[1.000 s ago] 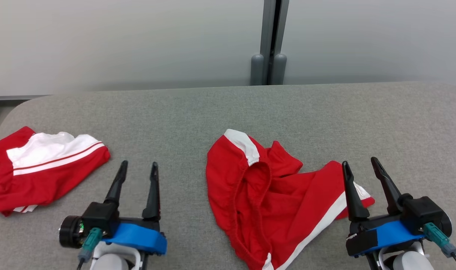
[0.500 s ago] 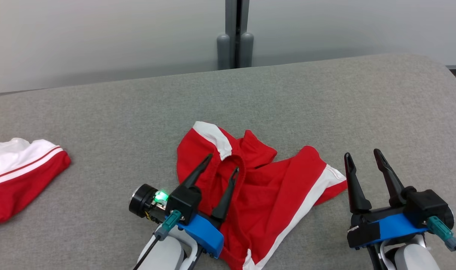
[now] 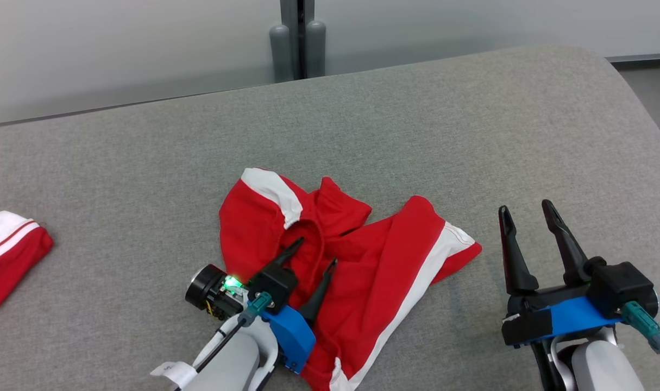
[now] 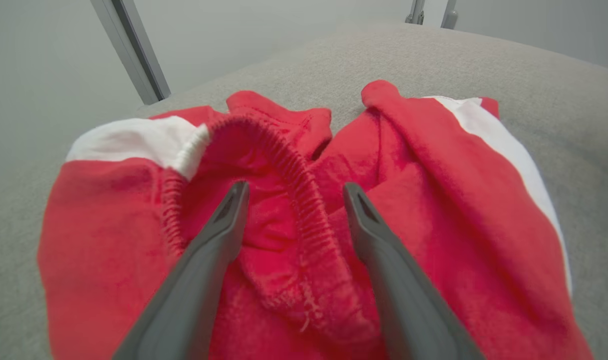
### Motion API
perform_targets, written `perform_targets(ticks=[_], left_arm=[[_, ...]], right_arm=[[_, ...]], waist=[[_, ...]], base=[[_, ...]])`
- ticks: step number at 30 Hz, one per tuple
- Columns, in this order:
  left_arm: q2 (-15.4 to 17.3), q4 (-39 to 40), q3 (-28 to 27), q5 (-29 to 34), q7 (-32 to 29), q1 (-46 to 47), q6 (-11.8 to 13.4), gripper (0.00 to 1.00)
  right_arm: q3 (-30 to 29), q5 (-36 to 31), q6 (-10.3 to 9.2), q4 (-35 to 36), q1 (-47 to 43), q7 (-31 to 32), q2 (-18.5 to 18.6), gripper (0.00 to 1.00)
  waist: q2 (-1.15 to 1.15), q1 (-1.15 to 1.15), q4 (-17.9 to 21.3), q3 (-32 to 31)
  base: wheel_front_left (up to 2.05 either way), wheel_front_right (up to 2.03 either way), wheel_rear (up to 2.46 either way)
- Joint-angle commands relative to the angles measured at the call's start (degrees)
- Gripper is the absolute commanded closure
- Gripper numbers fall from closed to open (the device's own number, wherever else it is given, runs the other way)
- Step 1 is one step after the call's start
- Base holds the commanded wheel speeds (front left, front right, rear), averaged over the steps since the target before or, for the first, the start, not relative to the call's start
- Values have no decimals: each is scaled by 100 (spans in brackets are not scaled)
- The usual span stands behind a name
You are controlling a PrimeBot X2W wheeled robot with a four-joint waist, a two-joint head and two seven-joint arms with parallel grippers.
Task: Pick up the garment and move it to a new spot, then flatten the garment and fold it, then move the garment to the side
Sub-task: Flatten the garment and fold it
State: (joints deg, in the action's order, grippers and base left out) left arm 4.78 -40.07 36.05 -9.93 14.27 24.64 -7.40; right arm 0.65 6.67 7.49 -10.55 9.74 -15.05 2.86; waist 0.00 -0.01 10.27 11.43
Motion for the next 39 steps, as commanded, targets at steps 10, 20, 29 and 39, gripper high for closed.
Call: perform_targets(ticks=[10, 20, 29, 39], left_arm=[[-74, -734, 16, -263, 50, 617, -7, 100], [270, -125, -422, -628, 96, 494, 51, 100], [930, 714, -1225, -930, 94, -85, 337, 100], [778, 791, -1468, -1085, 96, -624, 368, 0]], right_arm=[[-90, 65, 2, 85, 7, -19, 5, 0], [-94, 108, 1, 8, -84, -19, 7, 0], [-82, 88, 1, -61, -111, -19, 7, 0], [-71, 82, 1, -177, -189, -19, 6, 0]], waist=[[0, 1, -23, 51], [0, 1, -477, -95], [0, 1, -606, -147], [0, 1, -592, -242]], base=[[0, 0, 0], [0, 0, 0], [0, 0, 0], [0, 0, 0]])
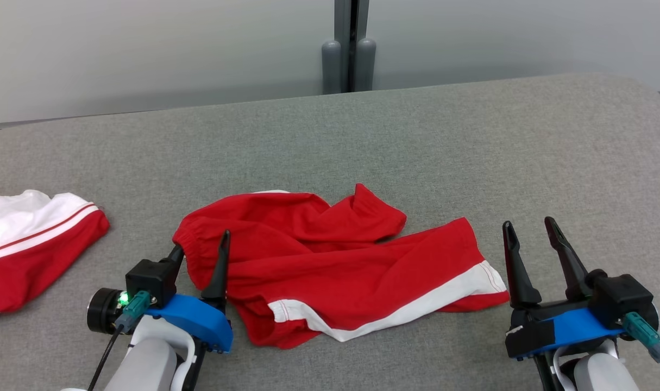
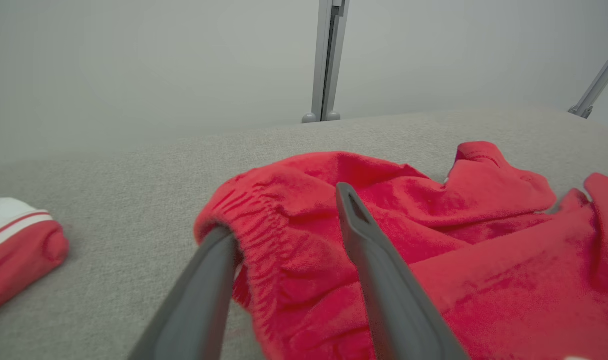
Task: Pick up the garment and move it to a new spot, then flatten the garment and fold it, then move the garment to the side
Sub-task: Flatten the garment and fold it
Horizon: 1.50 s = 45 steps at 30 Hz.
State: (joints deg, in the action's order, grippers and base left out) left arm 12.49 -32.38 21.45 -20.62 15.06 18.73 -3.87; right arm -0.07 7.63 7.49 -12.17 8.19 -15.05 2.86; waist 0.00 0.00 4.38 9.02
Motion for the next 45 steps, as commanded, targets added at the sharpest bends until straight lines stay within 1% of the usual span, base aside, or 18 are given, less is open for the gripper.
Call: perform_targets(ticks=[1, 6, 13, 18, 19, 23, 31, 38, 45], left_arm=[[-37, 46, -35, -22, 16, -74, 15, 0], [-280, 333, -190, 35, 16, -381, 27, 0], [-484, 589, -487, 123, 16, -892, 33, 0], [-496, 965, -899, 246, 16, -1192, 91, 0], [-496, 965, -899, 246, 16, -1192, 91, 0], [-473, 1349, -1322, 369, 17, -1361, 181, 0], [-458, 1842, -2020, 612, 16, -1699, 311, 0], [-513, 2061, -2255, 794, 17, -2021, 369, 0], [-576, 2092, -2326, 935, 16, -2208, 325, 0]], right_arm=[[-7, -18, 1, -20, -38, -19, 7, 0], [-5, -18, 1, -35, -33, -19, 7, 0], [18, -22, 1, -72, -137, -19, 7, 0], [33, -58, 1, -99, -172, -19, 7, 0], [33, -58, 1, -99, -172, -19, 7, 0], [59, -87, 1, -120, -250, -19, 7, 0], [57, -229, 1, -116, -398, -19, 7, 0], [-128, -426, 1, -139, -590, -19, 7, 0], [-254, -487, 1, -181, -729, -19, 7, 0]], waist=[[0, 0, -21, -15], [0, 0, -163, -86], [0, 0, -396, -254], [0, 0, -529, -421], [0, 0, -529, -421], [0, 0, -595, -556], [0, 0, -605, -782], [0, 0, -540, -883], [0, 0, -505, -896]], base=[[0, 0, 0], [0, 0, 0], [0, 0, 0], [0, 0, 0], [0, 0, 0], [0, 0, 0], [0, 0, 0], [0, 0, 0], [0, 0, 0]])
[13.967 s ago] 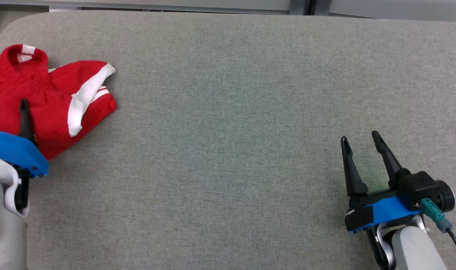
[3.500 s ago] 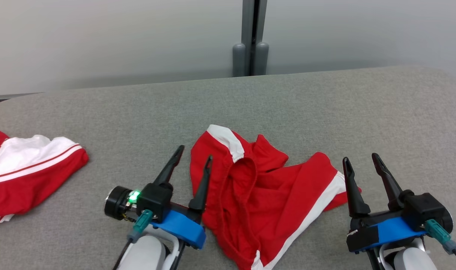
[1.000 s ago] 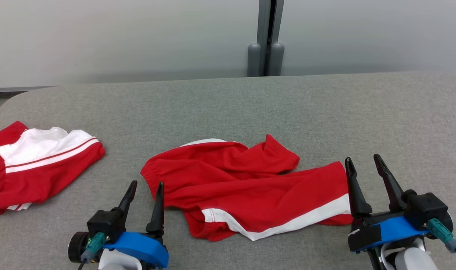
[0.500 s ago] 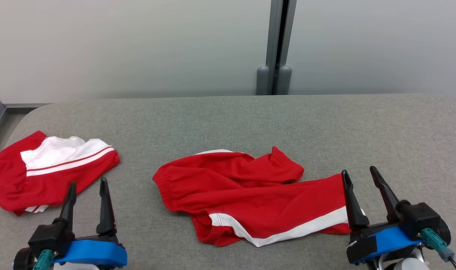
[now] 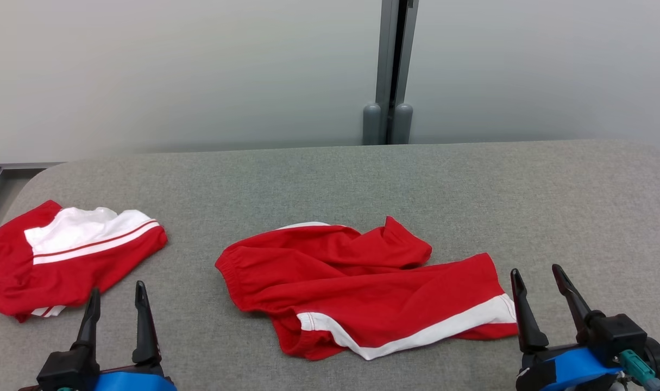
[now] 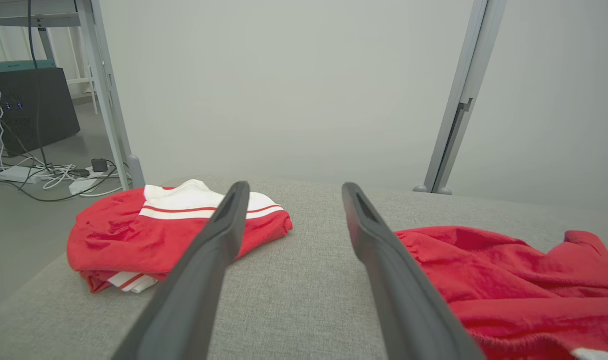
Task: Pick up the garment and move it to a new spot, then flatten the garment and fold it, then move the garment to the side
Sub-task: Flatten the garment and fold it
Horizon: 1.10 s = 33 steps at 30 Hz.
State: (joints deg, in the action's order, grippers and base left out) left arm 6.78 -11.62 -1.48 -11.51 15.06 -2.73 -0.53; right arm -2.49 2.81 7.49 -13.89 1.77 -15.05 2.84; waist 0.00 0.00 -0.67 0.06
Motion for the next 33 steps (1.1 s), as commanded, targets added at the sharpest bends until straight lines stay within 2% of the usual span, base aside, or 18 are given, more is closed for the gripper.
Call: perform_targets(ticks=[1, 7, 13, 22, 33], left_arm=[[-15, 13, -43, 41, 17, -67, -15, 0], [-61, -11, -46, 108, 17, -5, -62, 0], [-185, -64, 253, 64, 17, 89, -297, 0], [-293, -582, 1417, 47, 14, 327, -638, 0], [-185, -1251, 2684, -248, -58, 693, -695, 0]], right_arm=[[-20, -5, 1, -14, -93, -19, 10, 0], [-5, -4, 1, -56, -71, -19, 10, 0], [-99, -77, 1, -245, 6, -19, 10, 0], [-231, -371, 1, -958, 332, -19, 10, 0], [-185, -486, 1, -1889, 893, -19, 10, 0]], waist=[[0, 0, -1, 1], [0, 0, -23, 7], [0, 0, -36, 29], [0, 0, 1, 177], [0, 0, 77, 479]], base=[[0, 0, 0], [0, 0, 0], [0, 0, 0], [0, 0, 0], [0, 0, 0]])
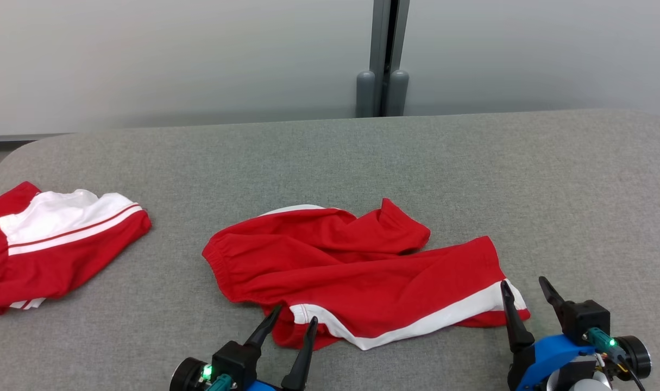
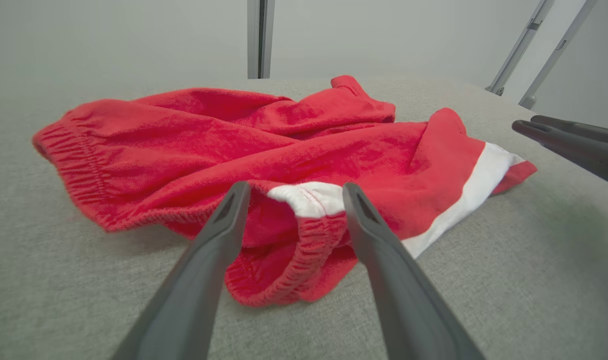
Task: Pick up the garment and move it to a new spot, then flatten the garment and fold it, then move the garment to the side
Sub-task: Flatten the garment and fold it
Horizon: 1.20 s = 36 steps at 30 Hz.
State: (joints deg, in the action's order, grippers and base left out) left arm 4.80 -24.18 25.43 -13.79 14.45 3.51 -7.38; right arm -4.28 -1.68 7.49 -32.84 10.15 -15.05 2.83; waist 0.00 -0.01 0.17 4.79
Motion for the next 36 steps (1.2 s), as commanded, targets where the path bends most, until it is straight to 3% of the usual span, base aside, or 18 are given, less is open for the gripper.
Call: perform_targets(ticks=[1, 8, 20, 21, 22, 23, 29, 36], left_arm=[[29, -80, 73, -70, -21, 106, -11, 0], [95, -553, 587, -319, -29, 446, -13, 0], [51, -830, 999, -766, 45, 989, -14, 0], [61, -843, 1020, -801, 51, 1029, -14, 53], [77, -862, 1042, -839, 56, 1065, -13, 69], [92, -879, 1051, -880, 59, 1090, -14, 100], [155, -888, 912, -1048, 76, 1085, -14, 100], [313, -452, 574, -1055, 79, 1084, -14, 100]], right_arm=[[-3, -50, 1, -86, 97, -19, 11, 0], [68, -92, 1, -584, 392, -19, 11, 0], [276, 24, 1, -1315, 723, -10, 11, 0], [309, 44, 1, -1311, 761, -8, 11, 53], [336, 75, 1, -1298, 771, -9, 9, 79], [360, 99, 1, -1287, 767, -9, 9, 100], [480, 353, 1, -1081, 709, -11, 14, 100], [766, 726, 1, -93, 555, -12, 13, 100]], waist=[[0, 1, -4, 27], [0, 1, 23, 150], [0, 1, 5, 306], [0, 1, 3, 322], [0, 1, 4, 332], [0, 1, 9, 339], [0, 1, 29, 324], [0, 1, 42, 249]], base=[[0, 0, 0], [0, 0, 0], [0, 0, 0], [0, 0, 0], [0, 0, 0], [0, 0, 0], [0, 0, 0], [0, 0, 0]])
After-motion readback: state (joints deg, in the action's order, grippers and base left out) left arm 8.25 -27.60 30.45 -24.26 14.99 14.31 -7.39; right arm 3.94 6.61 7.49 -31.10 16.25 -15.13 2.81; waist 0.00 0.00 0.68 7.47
